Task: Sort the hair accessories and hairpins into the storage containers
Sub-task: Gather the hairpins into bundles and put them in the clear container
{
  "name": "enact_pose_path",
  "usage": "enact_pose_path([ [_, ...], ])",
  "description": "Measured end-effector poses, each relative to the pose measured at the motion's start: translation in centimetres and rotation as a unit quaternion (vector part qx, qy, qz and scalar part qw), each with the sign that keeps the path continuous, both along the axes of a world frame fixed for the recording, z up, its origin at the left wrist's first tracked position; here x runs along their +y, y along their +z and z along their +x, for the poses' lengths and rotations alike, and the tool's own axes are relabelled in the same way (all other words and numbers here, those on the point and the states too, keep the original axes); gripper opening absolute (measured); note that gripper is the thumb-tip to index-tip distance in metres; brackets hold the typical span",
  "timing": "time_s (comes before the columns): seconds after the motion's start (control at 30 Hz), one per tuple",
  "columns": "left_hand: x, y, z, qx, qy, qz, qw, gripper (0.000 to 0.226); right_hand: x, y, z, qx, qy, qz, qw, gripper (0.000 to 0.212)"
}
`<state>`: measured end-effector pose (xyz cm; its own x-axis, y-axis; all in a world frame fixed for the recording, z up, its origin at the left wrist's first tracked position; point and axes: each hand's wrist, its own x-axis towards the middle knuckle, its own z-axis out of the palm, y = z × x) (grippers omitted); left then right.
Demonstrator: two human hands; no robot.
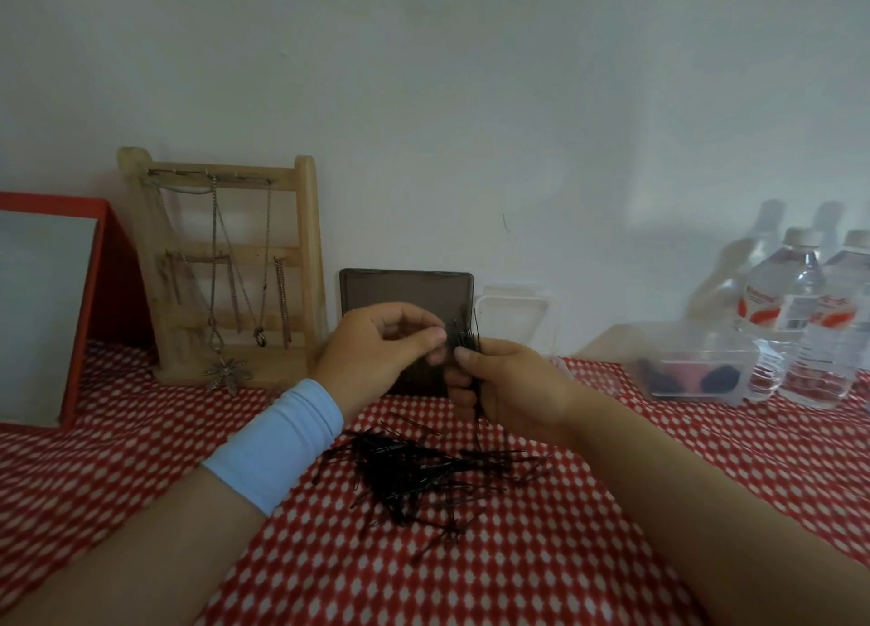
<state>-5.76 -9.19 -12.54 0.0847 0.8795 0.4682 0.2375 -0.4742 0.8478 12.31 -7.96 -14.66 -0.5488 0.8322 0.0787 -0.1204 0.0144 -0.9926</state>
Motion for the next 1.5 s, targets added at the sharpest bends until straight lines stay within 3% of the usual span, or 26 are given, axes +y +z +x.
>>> enact_pose_path([
  [0.1, -0.2, 0.1, -0.2, 0.086, -0.002, 0.049, 0.995, 0.006, -0.6, 0.2, 0.2, -0.003, 0.037, -0.036, 0.999, 0.028],
  [0.27, 0.1, 0.1, -0.2, 0.086, 0.035, 0.089, 0.992, 0.026, -0.9, 0.4, 0.3, -0.020, 0.071, -0.015, 0.997, 0.025],
  [0.4, -0.5, 0.1, 0.2, 0.146, -0.071, 0.068, 0.984, 0.038, -1.1, 0.4, 0.0, -0.013, 0.078, -0.034, 0.996, 0.023],
  [0.5, -0.5, -0.3, 0.2, 0.212, -0.089, 0.064, 0.971, 0.038, -1.1, 0.4, 0.0, -0.003, 0.079, -0.038, 0.996, 0.018],
  [0.67, -0.6, -0.3, 0.6, 0.150, -0.090, 0.111, 0.978, 0.041, -1.0, 0.6, 0.2, -0.029, 0.080, -0.024, 0.996, 0.014],
  [0.83, -0.1, -1.1, 0.3, 0.282, -0.055, 0.189, 0.939, 0.039, -1.2, 0.7, 0.1, -0.054, 0.067, -0.018, 0.996, 0.016],
  [0.93, -0.5, -0.9, 0.7, 0.237, -0.020, 0.181, 0.954, 0.043, -1.2, 1.0, 0.3, -0.055, 0.066, -0.038, 0.996, 0.029],
  [1.17, -0.4, 0.0, 1.4, 0.105, 0.051, 0.140, 0.983, 0.022, -1.0, 0.7, 0.1, -0.047, 0.105, -0.033, 0.993, 0.021],
  [1.33, -0.9, -0.3, 0.7, 0.159, -0.056, 0.040, 0.985, 0.034, -0.8, 1.0, 0.6, -0.049, 0.103, -0.046, 0.992, 0.018],
  [1.5, -0.9, -1.1, 1.8, 0.194, -0.115, 0.064, 0.972, 0.046, -0.7, 0.8, 0.7, -0.048, 0.090, -0.052, 0.993, 0.016],
])
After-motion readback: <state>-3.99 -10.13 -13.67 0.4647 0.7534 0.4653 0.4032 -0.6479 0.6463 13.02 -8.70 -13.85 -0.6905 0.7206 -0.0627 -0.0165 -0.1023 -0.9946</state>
